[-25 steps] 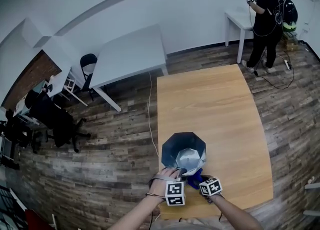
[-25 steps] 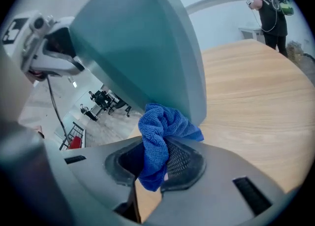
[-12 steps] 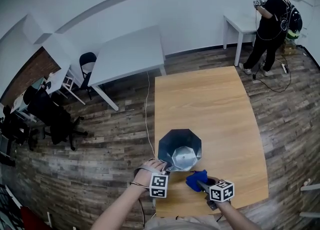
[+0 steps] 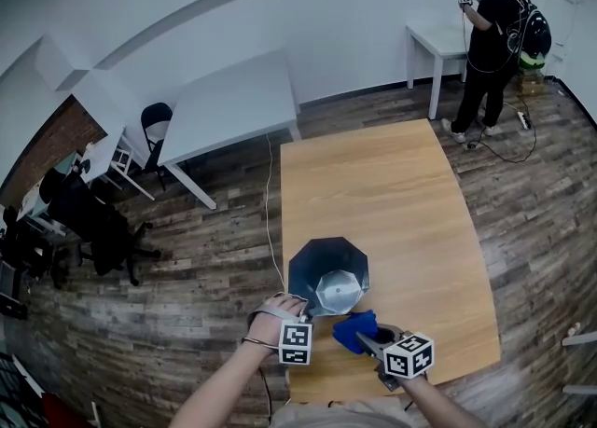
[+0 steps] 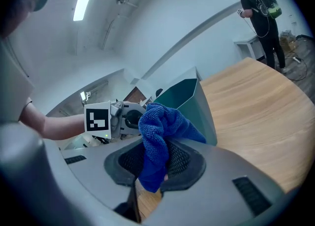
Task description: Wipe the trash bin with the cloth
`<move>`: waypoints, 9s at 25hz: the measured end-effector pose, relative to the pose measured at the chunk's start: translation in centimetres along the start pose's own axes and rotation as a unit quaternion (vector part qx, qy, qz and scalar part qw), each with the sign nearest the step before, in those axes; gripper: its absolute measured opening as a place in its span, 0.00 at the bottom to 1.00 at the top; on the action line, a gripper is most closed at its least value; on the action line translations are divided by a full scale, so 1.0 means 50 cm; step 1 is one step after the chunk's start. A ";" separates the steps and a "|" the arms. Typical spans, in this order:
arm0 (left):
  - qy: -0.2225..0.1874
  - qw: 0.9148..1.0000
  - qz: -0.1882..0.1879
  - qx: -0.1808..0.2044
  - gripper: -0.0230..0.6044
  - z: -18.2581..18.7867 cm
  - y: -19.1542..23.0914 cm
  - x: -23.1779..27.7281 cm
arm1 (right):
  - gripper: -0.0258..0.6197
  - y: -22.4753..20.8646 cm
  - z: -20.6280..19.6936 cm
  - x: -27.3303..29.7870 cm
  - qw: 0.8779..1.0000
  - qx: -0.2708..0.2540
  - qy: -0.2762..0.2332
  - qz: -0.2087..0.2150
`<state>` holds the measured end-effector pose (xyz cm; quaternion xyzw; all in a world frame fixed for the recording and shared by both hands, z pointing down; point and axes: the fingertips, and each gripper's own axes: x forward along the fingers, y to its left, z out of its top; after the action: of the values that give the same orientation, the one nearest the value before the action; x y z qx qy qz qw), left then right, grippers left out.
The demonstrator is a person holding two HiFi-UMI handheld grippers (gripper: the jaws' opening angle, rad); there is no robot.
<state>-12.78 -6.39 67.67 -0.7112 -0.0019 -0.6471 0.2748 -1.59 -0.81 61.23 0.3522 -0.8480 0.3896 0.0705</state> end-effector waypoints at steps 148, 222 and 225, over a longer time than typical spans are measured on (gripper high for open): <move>-0.054 0.998 -0.027 -0.010 0.29 0.117 0.002 0.020 | 0.16 -0.250 -0.280 0.251 0.971 -0.105 0.214 -0.037; -0.075 0.997 -0.033 0.019 0.11 0.172 0.009 0.030 | 0.16 -0.433 -0.275 0.261 0.956 0.226 0.133 -0.128; -0.075 0.997 -0.028 0.018 0.11 0.176 0.012 0.032 | 0.16 -0.447 -0.282 0.277 0.954 0.232 0.130 -0.135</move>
<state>-4.24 -4.01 68.79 -0.7522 -0.0542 -0.5995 0.2679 0.56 -8.32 90.03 0.4166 -0.6622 0.6048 0.1486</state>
